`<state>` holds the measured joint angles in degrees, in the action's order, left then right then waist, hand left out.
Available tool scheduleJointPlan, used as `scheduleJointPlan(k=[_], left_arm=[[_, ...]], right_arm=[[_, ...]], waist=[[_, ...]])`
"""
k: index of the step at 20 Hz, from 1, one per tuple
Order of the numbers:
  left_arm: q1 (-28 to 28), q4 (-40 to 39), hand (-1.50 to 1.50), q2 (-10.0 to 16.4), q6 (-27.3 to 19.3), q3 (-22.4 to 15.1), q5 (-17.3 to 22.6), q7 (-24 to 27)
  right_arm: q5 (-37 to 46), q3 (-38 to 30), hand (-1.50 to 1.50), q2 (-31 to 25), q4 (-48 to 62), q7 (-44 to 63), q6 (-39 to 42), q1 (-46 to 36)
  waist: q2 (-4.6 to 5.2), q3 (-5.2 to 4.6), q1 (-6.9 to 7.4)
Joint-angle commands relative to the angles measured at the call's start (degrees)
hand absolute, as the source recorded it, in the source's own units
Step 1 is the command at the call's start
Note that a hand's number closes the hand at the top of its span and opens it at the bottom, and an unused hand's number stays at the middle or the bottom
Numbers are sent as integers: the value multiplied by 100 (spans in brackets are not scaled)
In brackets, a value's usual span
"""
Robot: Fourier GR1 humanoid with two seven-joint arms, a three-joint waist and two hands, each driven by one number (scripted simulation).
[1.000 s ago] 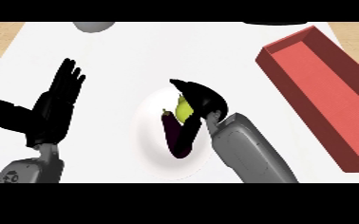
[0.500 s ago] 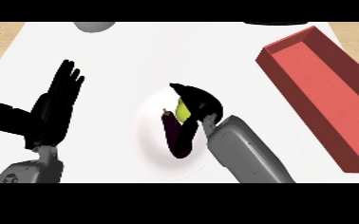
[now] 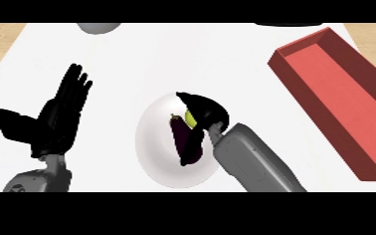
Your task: Pick the eggplant from the plate and place it in the cardboard box
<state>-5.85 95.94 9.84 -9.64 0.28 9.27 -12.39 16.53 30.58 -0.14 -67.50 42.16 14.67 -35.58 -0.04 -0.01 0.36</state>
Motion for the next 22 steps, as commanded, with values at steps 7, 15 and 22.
scheduleJointPlan(k=[7,15,22], left_arm=[[-21,67,0,-131,118,87,-80,-61],[-209,-275,0,-46,277,395,-53,40],[-267,-150,0,-47,377,405,10,-135]], right_arm=[[-248,632,-150,13,493,-236,-593,31],[191,343,-150,12,123,-376,-139,318],[479,914,150,12,685,-954,-534,-108]], waist=[[9,2,28],[2,1,-26],[10,2,23]])
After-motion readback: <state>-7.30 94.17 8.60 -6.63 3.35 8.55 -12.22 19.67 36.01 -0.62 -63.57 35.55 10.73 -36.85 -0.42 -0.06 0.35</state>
